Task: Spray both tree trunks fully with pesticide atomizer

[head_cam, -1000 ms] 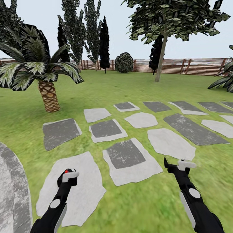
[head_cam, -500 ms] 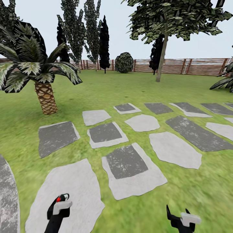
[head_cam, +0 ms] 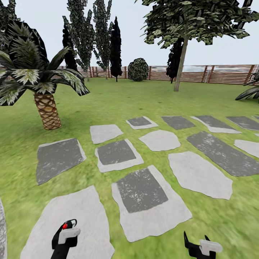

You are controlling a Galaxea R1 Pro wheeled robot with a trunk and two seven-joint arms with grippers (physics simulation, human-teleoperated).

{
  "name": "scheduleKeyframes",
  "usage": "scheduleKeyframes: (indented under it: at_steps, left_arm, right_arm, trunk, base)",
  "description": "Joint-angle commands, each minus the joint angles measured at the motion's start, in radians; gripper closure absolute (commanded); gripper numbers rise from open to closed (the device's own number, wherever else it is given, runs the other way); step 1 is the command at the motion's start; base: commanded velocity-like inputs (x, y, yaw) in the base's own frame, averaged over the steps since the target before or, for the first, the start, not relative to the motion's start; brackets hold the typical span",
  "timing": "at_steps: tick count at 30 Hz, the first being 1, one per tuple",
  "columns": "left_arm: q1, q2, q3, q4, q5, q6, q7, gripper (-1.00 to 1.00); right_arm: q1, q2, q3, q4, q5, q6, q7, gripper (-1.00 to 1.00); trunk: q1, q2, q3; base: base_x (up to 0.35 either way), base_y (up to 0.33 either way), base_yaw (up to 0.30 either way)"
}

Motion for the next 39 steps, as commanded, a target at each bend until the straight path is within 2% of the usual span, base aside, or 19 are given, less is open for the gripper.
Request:
scheduleKeyframes:
  at_steps: [1,10,39]
  left_arm:
    - [0.000,0.000,0.000,0.000,0.000,0.000,0.000,1.00]
    - [0.000,-0.003,0.002,0.008,0.001,0.004,0.000,1.00]
    - [0.000,-0.007,0.004,0.013,0.004,0.006,0.000,1.00]
  right_arm:
    - [0.000,0.000,0.001,0.000,0.000,-0.001,0.000,-1.00]
    - [0.000,-0.008,-0.003,-0.002,-0.002,0.000,-0.006,-1.00]
    - [0.000,-0.002,-0.002,0.000,-0.002,0.000,-0.007,-1.00]
  trunk:
    - [0.000,0.000,0.000]
    - [0.000,0.000,0.000]
    - [0.000,0.000,0.002]
  base:
    - [0.339,0.000,0.000]
    - [0.339,0.000,0.000]
    - [0.339,0.000,-0.017]
